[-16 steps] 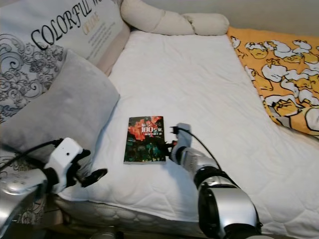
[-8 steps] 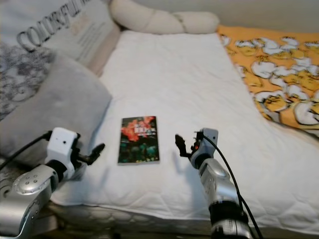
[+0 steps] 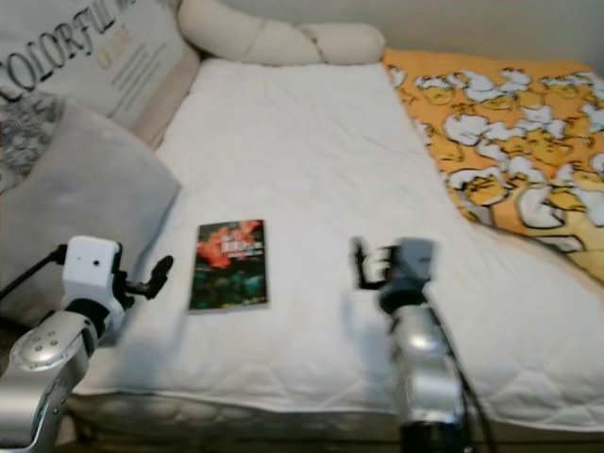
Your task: Clean up the room
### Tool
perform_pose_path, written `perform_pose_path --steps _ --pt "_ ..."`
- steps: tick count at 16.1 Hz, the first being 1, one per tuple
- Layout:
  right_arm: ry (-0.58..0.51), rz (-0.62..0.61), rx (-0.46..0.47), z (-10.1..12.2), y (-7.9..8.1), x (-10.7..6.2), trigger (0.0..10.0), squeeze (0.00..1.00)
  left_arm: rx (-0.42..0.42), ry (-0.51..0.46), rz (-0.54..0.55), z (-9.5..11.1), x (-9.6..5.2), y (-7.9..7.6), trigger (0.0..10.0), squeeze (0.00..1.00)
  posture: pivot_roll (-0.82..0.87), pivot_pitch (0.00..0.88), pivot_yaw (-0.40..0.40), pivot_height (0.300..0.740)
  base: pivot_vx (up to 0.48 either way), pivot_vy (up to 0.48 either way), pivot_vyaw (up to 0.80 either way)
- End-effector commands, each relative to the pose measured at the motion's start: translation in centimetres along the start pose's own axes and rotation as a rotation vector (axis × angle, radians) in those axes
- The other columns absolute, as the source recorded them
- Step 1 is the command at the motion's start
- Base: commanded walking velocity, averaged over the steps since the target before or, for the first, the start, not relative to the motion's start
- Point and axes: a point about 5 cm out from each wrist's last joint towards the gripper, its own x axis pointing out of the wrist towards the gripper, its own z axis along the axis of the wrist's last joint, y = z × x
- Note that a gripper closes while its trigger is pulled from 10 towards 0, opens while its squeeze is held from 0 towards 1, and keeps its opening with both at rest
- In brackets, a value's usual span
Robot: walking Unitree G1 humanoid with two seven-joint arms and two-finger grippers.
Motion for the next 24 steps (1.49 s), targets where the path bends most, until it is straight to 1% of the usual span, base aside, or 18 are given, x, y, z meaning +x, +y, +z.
perform_pose_path --steps 1,3,6,8,11,14,16,17,18,22,24 --pt "-0.006 -0.044 -0.022 0.4 -0.9 -0.3 10.0 1.00 0.006 -0.003 -0.016 0.0 0.2 -0.5 10.0 0.00 -0.02 0.000 0.011 0.740 0.000 -0.311 0.00" --pt "0.004 -0.024 -0.045 0.4 -0.4 0.0 10.0 1.00 0.005 -0.008 0.009 0.1 0.0 -0.1 10.0 0.00 -0.01 0.000 -0.002 0.740 0.000 -0.304 0.00" --pt "0.005 0.042 -0.121 0.9 0.5 0.1 10.0 1.00 -0.002 -0.026 0.026 0.6 0.1 0.3 10.0 0.00 0.01 0.000 -0.020 0.740 0.000 -0.299 0.00" --pt "0.010 0.023 -0.086 0.9 0.5 0.1 10.0 1.00 0.002 -0.034 0.025 0.8 0.5 0.1 10.0 0.00 0.01 0.000 -0.015 0.740 0.000 -0.298 0.00" --pt "0.014 0.038 -0.085 0.9 0.8 0.1 10.0 1.00 -0.012 -0.038 0.029 0.9 0.6 0.1 10.0 0.00 0.01 0.000 -0.016 0.740 0.000 -0.296 0.00" --pt "0.014 0.048 -0.089 1.0 1.0 0.1 10.0 1.00 -0.075 -0.022 0.030 0.8 0.6 0.0 10.0 0.00 0.01 0.000 -0.016 0.740 0.000 -0.299 0.00" --pt "0.015 0.050 -0.089 1.0 1.0 0.1 10.0 1.00 -0.105 -0.014 0.027 0.8 0.7 -0.2 10.0 0.38 0.01 0.000 -0.018 0.740 0.000 -0.306 0.00" --pt "0.016 0.049 -0.088 1.0 0.9 0.1 10.0 1.00 -0.107 -0.014 0.028 0.8 0.7 -0.2 10.0 0.94 0.01 0.000 -0.017 0.740 0.000 -0.315 0.00" --pt "0.016 0.047 -0.088 1.0 0.9 0.1 10.0 1.00 -0.105 -0.013 0.030 0.9 0.7 -0.2 10.0 1.00 0.01 0.000 -0.017 0.740 0.000 -0.319 0.00" --pt "0.018 0.046 -0.086 1.1 1.0 0.2 10.0 1.00 -0.062 -0.022 0.035 1.1 0.8 -0.1 10.0 0.98 0.01 0.000 -0.017 0.740 0.000 -0.325 0.00" --pt "0.020 0.048 -0.101 1.1 1.0 0.2 10.0 1.00 -0.060 -0.025 0.035 1.1 0.9 -0.2 10.0 0.98 0.01 0.000 -0.017 0.740 0.000 -0.321 0.00"
